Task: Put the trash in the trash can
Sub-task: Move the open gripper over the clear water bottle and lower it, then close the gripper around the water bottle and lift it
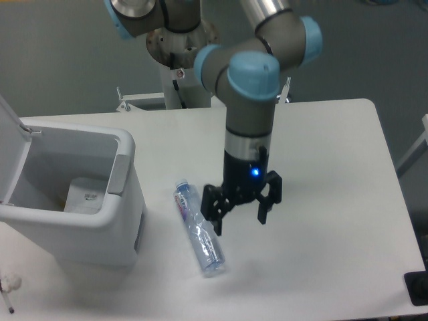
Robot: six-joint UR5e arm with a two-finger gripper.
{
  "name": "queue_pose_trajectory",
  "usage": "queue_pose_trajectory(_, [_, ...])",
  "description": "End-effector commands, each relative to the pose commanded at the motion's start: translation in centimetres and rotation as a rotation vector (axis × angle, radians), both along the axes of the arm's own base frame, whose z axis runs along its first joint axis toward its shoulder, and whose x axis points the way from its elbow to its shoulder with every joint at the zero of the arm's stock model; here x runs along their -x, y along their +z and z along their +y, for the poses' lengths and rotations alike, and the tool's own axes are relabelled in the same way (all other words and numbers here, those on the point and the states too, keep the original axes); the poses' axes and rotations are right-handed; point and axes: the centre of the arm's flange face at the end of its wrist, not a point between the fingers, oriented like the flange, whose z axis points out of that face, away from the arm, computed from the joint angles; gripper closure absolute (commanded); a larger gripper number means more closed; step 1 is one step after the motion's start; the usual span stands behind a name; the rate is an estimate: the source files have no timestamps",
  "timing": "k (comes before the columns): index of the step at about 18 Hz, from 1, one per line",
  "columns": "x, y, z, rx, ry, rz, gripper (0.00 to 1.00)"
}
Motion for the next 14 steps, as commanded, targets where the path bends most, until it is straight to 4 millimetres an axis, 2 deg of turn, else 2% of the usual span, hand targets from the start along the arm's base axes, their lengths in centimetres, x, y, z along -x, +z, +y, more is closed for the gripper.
queue_pose_trajectory(2, [-0.3, -2.7, 0.9, 0.047, -0.009, -0.013, 0.0])
queue_pose_trajectory(5, [-1.5, -4.9, 2.5, 0.11, -0.029, 0.0, 0.0])
queue_pose_trajectory(9, [-1.4, -7.2, 5.1, 0.145, -0.051, 0.003, 0.0])
queue_pose_trajectory(11, [-2.1, -8.0, 6.6, 0.181, -0.066, 0.031, 0.0])
queue_pose_trajectory(14, [-2.2, -9.1, 6.7, 0.216, -0.072, -0.002, 0.0])
